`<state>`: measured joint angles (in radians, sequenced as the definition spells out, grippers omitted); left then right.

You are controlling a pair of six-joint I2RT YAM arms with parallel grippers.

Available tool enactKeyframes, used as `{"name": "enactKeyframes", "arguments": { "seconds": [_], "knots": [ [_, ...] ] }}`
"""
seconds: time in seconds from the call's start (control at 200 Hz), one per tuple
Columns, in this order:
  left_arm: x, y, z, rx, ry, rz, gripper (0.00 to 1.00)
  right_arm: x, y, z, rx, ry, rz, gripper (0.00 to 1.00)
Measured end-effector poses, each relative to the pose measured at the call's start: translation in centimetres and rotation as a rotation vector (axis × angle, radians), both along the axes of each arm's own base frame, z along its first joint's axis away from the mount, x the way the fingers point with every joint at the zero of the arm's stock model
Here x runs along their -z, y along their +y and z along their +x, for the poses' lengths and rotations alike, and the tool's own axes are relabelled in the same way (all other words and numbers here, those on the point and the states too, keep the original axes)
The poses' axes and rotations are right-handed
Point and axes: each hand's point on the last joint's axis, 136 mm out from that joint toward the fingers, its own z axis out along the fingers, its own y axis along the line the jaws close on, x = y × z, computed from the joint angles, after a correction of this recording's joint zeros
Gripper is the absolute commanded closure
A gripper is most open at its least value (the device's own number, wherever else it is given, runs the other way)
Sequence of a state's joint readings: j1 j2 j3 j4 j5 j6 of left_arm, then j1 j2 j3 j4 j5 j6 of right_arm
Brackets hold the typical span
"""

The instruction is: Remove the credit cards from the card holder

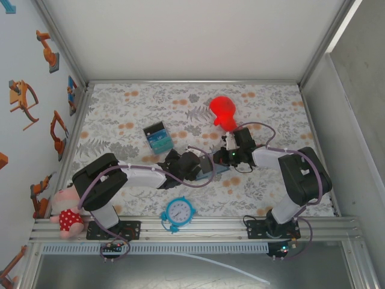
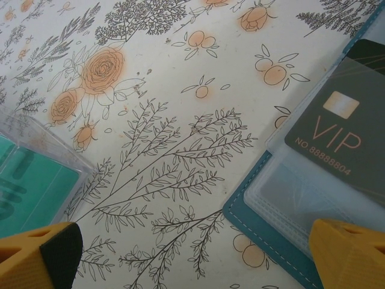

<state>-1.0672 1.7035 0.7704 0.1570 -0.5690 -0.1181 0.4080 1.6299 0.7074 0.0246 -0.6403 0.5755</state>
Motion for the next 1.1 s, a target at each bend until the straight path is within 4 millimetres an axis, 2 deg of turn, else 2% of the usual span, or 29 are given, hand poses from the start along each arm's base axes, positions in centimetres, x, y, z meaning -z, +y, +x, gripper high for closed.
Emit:
{"name": "enactKeyframes", "arguments": {
  "seconds": [0.225,0.646,0.751,0.942,1.102],
  "knots": [
    [-0.5,-0.4,0.2,0.013,-0.006,0.011,0.03,-0.1,-0.1,0.1,-0.015,-0.004,-0.017,1.00],
    [-4.4,-3.8,1.8,0.059,-0.064,-0.056,0.03,0.3,-0.1,-0.1,-0.019,0.011,-0.021,1.00],
    [-3.9,-4.4,2.0,0.069,-0.056,-0.052,0.03,0.4,-0.1,-0.1,-0.019,0.012,-0.021,1.00],
    [-1.5,-4.4,1.7,0.081,-0.018,-0.006,0.03,0.4,-0.1,-0.2,-0.021,0.014,-0.020,1.00],
    [-1.3,-4.4,1.7,0.083,-0.013,-0.001,0.03,0.6,-0.3,-0.4,-0.022,0.025,-0.029,1.00]
  ]
}}
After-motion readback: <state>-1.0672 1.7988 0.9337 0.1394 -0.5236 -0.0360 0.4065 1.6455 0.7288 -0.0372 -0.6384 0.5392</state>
